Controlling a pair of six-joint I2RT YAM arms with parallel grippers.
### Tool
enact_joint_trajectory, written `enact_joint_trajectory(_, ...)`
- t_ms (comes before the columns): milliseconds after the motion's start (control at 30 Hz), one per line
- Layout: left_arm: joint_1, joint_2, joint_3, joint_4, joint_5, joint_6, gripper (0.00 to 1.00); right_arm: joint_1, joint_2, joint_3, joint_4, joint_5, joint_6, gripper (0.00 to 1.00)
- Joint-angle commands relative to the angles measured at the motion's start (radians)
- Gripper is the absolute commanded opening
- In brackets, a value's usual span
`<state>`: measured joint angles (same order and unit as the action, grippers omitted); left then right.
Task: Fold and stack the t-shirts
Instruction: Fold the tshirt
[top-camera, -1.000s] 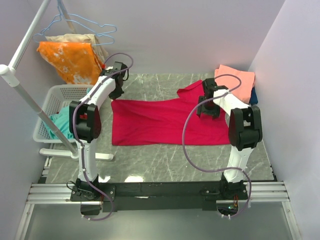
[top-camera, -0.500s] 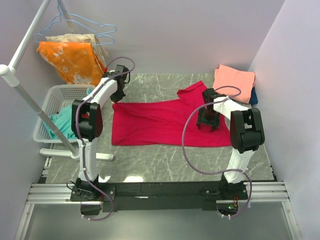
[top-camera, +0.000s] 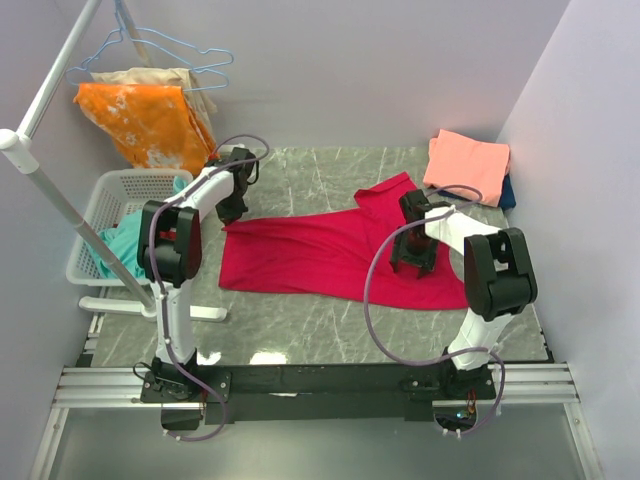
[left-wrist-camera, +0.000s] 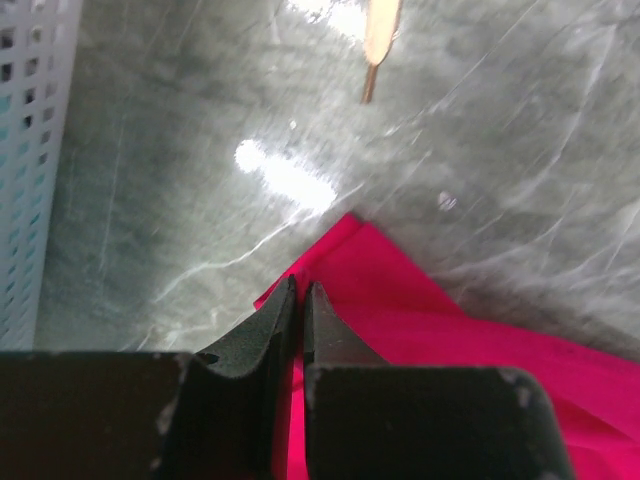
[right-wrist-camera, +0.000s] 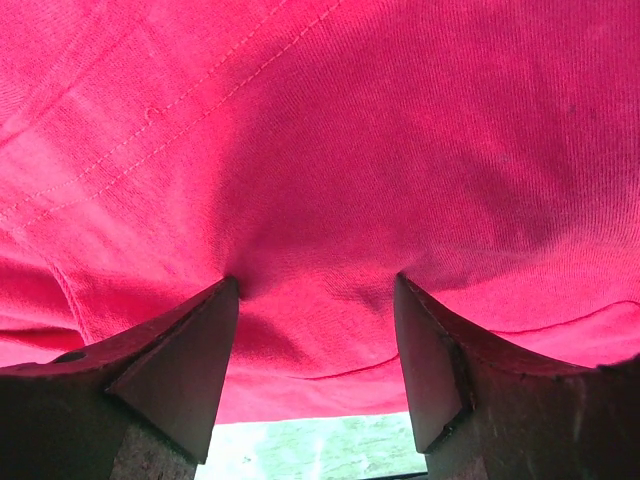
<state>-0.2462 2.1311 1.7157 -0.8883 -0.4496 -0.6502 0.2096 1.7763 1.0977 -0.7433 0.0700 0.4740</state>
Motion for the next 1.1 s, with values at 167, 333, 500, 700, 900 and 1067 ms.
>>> enact_joint_trajectory(167,-0.002,-0.097,0.016,0.0,-0.023,-0.006,0.01,0.022,-0.043,0.094,-0.097,0.128,0.051,0.7)
enact_joint_trajectory(333,-0.002,-0.086,0.047,-0.008,-0.024,-0.005,0.01,0.007,-0.049,0.287,-0.108,0.22,0.045,0.73)
enact_joint_trajectory(500,-0.002,-0.077,0.071,-0.018,-0.023,-0.002,0.01,-0.038,0.035,0.454,-0.03,0.215,0.041,0.73)
enact_joint_trajectory(700,-0.002,-0.069,0.099,-0.032,-0.014,0.0,0.01,-0.053,0.242,0.625,0.082,0.169,0.02,0.69)
enact_joint_trajectory(900,-0.005,-0.085,0.071,-0.004,0.025,-0.002,0.01,-0.047,0.324,0.659,0.286,0.18,0.058,0.68)
enact_joint_trajectory(1067,-0.008,-0.079,0.078,-0.014,0.026,-0.002,0.01,-0.049,0.413,0.769,0.361,0.191,0.064,0.68)
